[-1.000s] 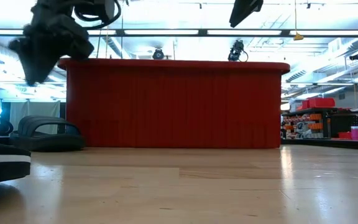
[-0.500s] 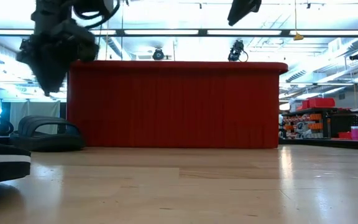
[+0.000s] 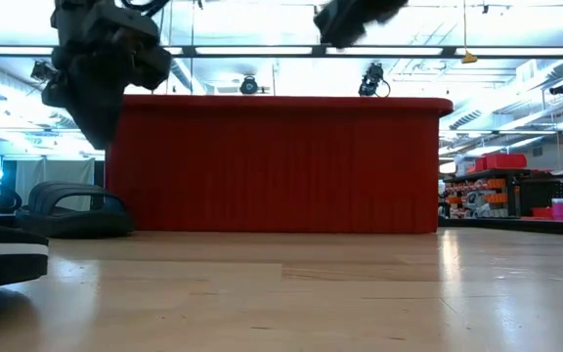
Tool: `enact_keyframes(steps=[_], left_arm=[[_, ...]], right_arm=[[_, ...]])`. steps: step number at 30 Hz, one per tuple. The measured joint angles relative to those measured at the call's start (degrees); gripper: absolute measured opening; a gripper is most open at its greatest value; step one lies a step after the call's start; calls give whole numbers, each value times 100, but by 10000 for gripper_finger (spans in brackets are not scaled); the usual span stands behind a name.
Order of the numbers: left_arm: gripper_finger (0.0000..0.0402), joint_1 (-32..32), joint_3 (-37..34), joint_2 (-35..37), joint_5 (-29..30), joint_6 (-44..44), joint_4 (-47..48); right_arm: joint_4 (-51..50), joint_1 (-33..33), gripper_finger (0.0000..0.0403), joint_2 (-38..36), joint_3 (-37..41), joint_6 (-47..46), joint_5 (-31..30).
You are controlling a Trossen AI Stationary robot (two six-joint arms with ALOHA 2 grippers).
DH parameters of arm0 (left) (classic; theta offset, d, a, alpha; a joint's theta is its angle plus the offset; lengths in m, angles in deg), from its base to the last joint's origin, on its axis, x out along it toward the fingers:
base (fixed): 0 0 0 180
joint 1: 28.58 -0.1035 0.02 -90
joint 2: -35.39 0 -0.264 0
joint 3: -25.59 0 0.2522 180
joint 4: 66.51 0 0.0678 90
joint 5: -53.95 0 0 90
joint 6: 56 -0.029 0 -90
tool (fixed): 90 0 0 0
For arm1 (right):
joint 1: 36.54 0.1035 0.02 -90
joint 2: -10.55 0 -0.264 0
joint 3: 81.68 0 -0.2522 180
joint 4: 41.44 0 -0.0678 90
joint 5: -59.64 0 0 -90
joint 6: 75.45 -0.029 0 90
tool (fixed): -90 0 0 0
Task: Pick and place slides into bin
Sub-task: Put the black slide into the red bin
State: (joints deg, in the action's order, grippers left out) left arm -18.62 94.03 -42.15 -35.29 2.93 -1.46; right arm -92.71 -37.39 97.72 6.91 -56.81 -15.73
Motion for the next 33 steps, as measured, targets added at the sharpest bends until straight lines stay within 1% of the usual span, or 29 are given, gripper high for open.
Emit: enact_keyframes(steps=[3, 8, 11, 13, 15, 19, 22, 25, 28, 29, 31, 33], left_arm=[[139, 55, 0, -234, 9, -3, 7], [195, 98, 0, -923, 42, -1, 15], [217, 70, 0, -1384, 466, 419, 56], [222, 41, 0, -1633, 721, 758, 46], [221, 28, 0, -1848, 841, 989, -4], [201, 28, 28, -2183, 893, 1097, -97], [169, 77, 48, -2328, 935, 1157, -122], [111, 137, 213, -2359, 936, 1258, -12], [33, 212, 578, -2349, 852, 1103, 325], [21, 234, 740, -2348, 814, 1043, 420], [18, 291, 1087, -2349, 729, 945, 699], [17, 324, 1533, -2347, 460, 931, 904]], right_arm=[[6, 22, 150, -2, 278, -351, -249], [-60, 33, 150, -2, 391, -949, -218], [-48, 31, 150, -2, 391, -996, -218], [-49, 31, 150, -2, 391, -1002, -218], [-50, 31, 150, -2, 391, -1076, -218], [-55, 31, 150, -3, 391, -1135, -216], [-56, 31, 150, -4, 391, -1142, -216], [-57, 31, 150, -4, 391, -1142, -216], [-57, 31, 150, -4, 391, -1144, -216], [-57, 31, 150, -4, 391, -1144, -216], [-57, 31, 150, -4, 391, -1156, -216], [-60, 31, 150, -24, 391, -1280, -215]])
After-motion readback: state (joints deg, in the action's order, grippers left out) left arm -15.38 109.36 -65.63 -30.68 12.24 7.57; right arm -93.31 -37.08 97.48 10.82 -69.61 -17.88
